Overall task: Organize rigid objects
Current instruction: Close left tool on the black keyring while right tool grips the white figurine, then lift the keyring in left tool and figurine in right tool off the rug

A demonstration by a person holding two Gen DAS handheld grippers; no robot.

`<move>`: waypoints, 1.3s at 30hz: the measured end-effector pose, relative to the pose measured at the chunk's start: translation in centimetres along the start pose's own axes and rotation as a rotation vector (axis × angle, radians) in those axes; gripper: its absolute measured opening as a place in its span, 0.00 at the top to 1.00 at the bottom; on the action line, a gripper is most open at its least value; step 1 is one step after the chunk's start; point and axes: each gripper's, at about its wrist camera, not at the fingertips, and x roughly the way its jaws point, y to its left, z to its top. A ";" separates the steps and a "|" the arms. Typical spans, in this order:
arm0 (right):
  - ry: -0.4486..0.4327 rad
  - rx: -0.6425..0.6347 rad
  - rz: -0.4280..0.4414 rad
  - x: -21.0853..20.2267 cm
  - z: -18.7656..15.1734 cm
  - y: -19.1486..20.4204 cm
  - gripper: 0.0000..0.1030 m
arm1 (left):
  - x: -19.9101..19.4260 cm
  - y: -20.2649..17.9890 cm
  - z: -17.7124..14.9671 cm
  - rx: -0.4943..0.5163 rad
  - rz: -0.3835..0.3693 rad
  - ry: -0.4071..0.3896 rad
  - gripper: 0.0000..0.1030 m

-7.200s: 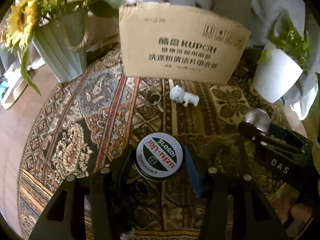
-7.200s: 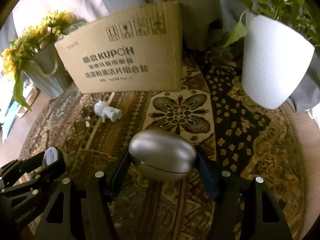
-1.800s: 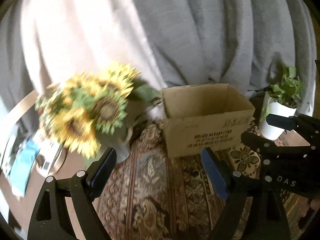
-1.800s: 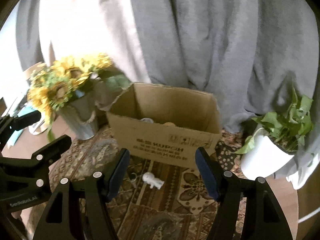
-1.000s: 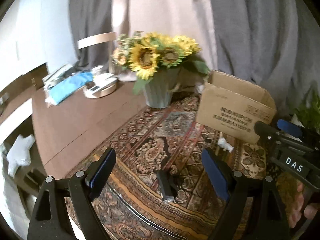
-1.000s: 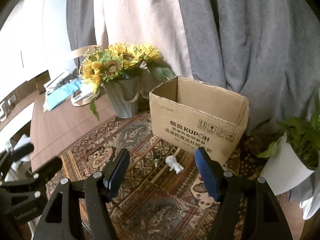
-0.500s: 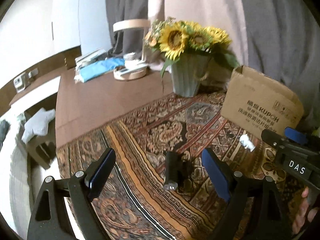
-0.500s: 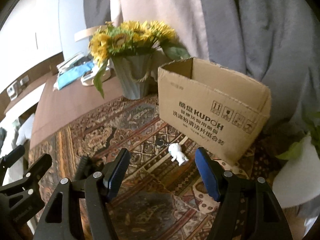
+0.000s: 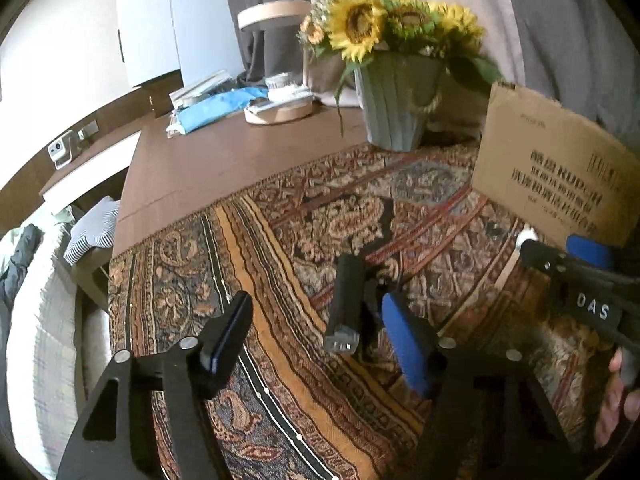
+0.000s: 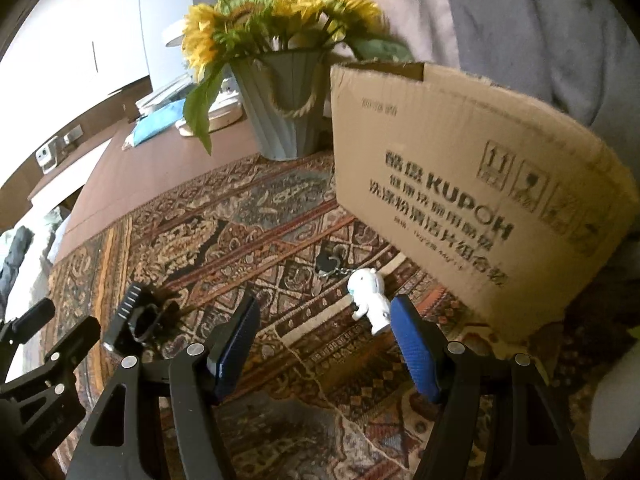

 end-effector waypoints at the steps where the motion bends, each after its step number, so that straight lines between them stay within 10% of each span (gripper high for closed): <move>1: 0.007 -0.006 0.001 0.4 -0.1 0.0 0.33 | 0.3 -0.1 -0.2 0.009 0.004 0.008 0.42; 24: 0.103 -0.029 -0.017 6.9 0.4 -2.1 0.44 | 3.6 -1.9 -0.5 0.052 -0.005 0.056 0.76; 30: 0.102 -0.040 -0.008 7.1 0.6 -1.8 0.70 | 3.7 -1.5 -0.4 0.051 -0.033 0.052 0.76; 39: 0.070 -0.048 0.029 5.1 0.2 0.0 0.70 | 2.9 0.0 -0.7 0.027 -0.124 0.030 0.77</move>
